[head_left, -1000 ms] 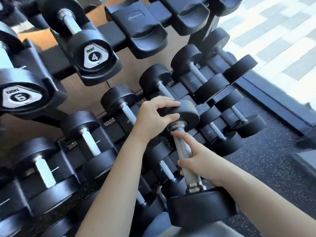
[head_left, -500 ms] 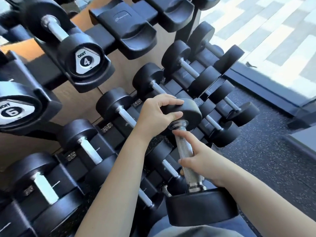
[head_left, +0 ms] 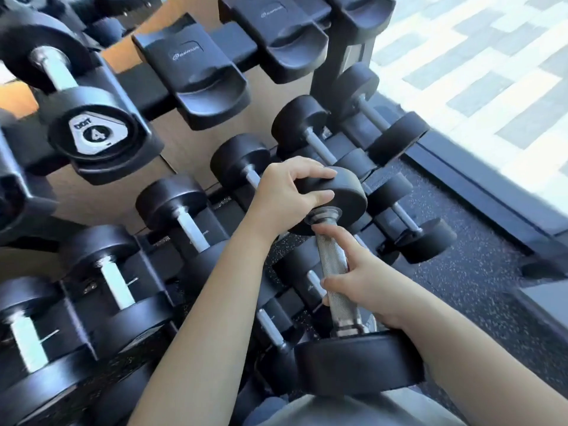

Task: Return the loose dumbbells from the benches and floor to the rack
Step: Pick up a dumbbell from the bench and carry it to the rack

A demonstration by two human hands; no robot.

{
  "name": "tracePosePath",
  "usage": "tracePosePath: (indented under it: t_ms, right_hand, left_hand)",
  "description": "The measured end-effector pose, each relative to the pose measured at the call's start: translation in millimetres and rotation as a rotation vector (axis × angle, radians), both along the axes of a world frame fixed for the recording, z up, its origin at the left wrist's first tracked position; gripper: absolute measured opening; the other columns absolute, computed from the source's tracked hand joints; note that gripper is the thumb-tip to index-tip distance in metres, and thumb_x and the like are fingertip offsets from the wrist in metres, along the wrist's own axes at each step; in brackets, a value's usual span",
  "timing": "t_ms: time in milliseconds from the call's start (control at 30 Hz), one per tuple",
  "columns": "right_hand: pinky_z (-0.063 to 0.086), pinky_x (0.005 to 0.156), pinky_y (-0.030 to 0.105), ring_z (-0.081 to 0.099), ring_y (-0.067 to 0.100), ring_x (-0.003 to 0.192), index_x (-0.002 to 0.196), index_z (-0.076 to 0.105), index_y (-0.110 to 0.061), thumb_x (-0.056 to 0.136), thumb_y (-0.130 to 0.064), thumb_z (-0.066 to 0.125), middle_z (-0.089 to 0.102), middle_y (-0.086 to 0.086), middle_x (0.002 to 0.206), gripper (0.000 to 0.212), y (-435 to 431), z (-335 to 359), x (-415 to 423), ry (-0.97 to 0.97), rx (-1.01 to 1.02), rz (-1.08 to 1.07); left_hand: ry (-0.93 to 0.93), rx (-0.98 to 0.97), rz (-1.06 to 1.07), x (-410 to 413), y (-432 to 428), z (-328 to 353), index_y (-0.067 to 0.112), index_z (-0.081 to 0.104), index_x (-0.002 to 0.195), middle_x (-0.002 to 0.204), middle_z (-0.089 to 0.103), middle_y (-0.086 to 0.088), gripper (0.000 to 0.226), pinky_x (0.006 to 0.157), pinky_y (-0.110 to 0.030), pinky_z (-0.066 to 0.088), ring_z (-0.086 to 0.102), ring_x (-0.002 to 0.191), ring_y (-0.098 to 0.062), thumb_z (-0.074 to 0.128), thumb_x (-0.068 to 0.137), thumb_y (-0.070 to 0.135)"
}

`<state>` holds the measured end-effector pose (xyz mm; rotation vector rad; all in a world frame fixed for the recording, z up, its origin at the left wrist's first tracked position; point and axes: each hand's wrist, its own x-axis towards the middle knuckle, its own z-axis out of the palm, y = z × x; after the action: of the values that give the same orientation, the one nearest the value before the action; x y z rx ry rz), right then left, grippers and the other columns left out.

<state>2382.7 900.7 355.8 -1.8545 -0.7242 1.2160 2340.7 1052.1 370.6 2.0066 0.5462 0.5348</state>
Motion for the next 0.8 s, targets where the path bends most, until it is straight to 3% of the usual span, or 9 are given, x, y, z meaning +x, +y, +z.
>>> tracePosePath:
  t_ms: [67,133,233,300,400,500,700,800]
  right_hand:
    - [0.039,0.05,0.023,0.04,0.012,0.047,0.119,0.037,-0.05,0.076,0.004,0.051,0.053,-0.012,0.094,0.071,-3.2,1.0,30.4,-0.015,-0.005,0.037]
    - [0.038,0.05,0.027,0.038,0.014,0.046,0.12,0.036,-0.051,0.076,0.005,0.05,0.054,-0.011,0.092,0.072,-5.7,4.1,58.5,-0.042,-0.009,0.09]
    - [0.037,0.053,0.028,0.042,0.017,0.051,0.123,0.036,-0.049,0.076,0.006,0.05,0.057,0.015,0.115,0.073,-8.5,12.3,96.3,-0.072,-0.018,0.162]
    - [0.035,0.045,0.021,0.041,0.01,0.042,0.123,0.035,-0.05,0.077,0.005,0.049,0.06,0.021,0.102,0.073,-9.5,18.6,117.0,-0.055,-0.043,0.193]
    - [0.034,0.042,0.021,0.032,0.01,0.04,0.12,0.037,-0.052,0.077,0.005,0.051,0.056,0.013,0.084,0.072,-8.5,19.9,139.6,-0.023,-0.047,0.242]
    - [0.038,0.054,0.031,0.038,0.02,0.054,0.119,0.038,-0.051,0.077,0.006,0.051,0.058,0.023,0.108,0.072,-5.5,18.4,152.1,-0.008,-0.043,0.255]
    - [0.041,0.053,0.024,0.043,0.01,0.047,0.123,0.037,-0.05,0.078,0.007,0.051,0.045,-0.009,0.125,0.073,4.1,15.3,155.9,-0.004,-0.016,0.268]
    - [0.041,0.049,0.021,0.044,0.004,0.043,0.124,0.037,-0.048,0.078,0.007,0.051,0.048,-0.012,0.11,0.073,14.2,15.1,152.1,0.026,-0.01,0.268]
  left_hand:
    - [-0.006,-0.009,0.043,23.7,-4.5,3.1,0.015,0.07,0.093,0.093,0.061,0.01,0.029,0.084,-0.006,0.038,0.057,0.091,0.003,0.075,0.068,0.001]
    - [-0.015,0.0,0.084,46.3,-8.6,5.6,0.017,0.069,0.093,0.096,0.062,0.005,0.03,0.089,-0.011,0.039,0.058,0.095,-0.004,0.075,0.068,0.003]
    - [-0.034,-0.006,0.145,75.5,-14.6,8.7,0.019,0.069,0.094,0.096,0.063,0.005,0.032,0.092,-0.016,0.04,0.059,0.098,-0.007,0.076,0.067,0.003]
    - [-0.047,-0.018,0.18,90.5,-17.3,9.3,0.02,0.068,0.093,0.096,0.063,0.006,0.032,0.092,-0.017,0.041,0.059,0.097,-0.007,0.076,0.067,0.003]
    - [-0.048,-0.026,0.225,106.3,-20.0,9.8,0.023,0.068,0.092,0.095,0.063,0.01,0.032,0.093,-0.018,0.041,0.059,0.097,-0.005,0.076,0.067,0.004]
    - [-0.046,-0.014,0.255,114.3,-20.0,10.6,0.019,0.069,0.092,0.094,0.063,0.01,0.031,0.092,-0.016,0.041,0.059,0.097,-0.005,0.076,0.066,0.003]
    - [-0.037,-0.033,0.265,117.5,-12.7,10.8,0.018,0.069,0.092,0.093,0.063,0.009,0.031,0.092,-0.016,0.04,0.058,0.096,-0.006,0.076,0.066,0.001]
    - [-0.037,-0.026,0.269,111.8,-2.7,10.0,0.019,0.069,0.093,0.095,0.064,0.004,0.032,0.093,-0.018,0.041,0.058,0.095,-0.006,0.076,0.067,0.001]
